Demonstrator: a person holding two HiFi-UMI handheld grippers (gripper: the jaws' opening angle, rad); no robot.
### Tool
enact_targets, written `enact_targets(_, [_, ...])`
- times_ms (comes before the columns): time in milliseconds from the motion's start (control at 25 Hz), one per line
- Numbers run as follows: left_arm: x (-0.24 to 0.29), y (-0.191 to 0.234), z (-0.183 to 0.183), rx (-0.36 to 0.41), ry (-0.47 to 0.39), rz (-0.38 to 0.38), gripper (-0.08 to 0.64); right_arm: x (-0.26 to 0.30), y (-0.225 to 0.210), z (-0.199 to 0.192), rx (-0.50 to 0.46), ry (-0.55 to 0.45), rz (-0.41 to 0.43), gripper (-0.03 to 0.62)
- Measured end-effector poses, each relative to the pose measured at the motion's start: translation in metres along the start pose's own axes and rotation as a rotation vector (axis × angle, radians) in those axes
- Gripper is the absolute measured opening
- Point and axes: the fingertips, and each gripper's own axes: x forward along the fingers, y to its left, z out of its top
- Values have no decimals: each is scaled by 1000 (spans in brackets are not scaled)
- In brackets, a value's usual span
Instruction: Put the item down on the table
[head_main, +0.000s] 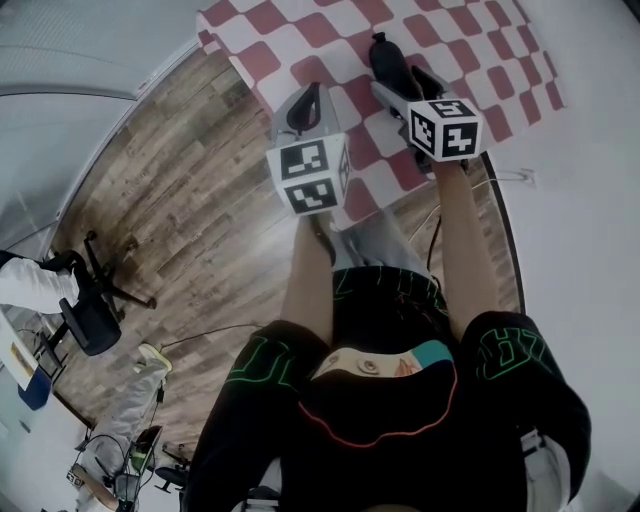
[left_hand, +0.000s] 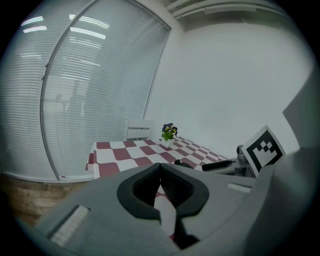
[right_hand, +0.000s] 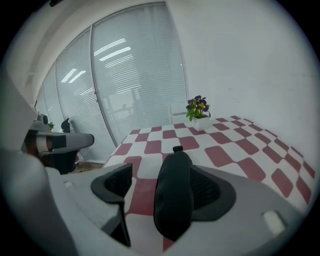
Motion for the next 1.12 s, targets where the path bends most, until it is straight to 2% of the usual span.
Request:
enact_targets(240, [-13,12,9,-2,-28,9,9,-19,13,23,28,-118,13,357])
enact_targets(520, [-24,12,38,29,-94,-4,9,-48,16,54,78,-251,-23,356])
enact_targets(680, [-29,11,58,69,-124,-13,9,-65,18,81,68,-331,-54,273])
enact_targets(840, [-34,7,81,104,-167,-30,9,-84,24,102,73,-407,-68,246])
enact_targets(920, [-36,4,89,123,-177,-35,9,-94,24,103,66,-428,-97,146])
enact_targets(960, [-37,2,95,129,-185,-41,9,-99,23,104,67,-439,-108,117])
enact_targets(1120, [-38,-6,117,165,-233,-66,9,-117,18,118,75,-494,-129,110])
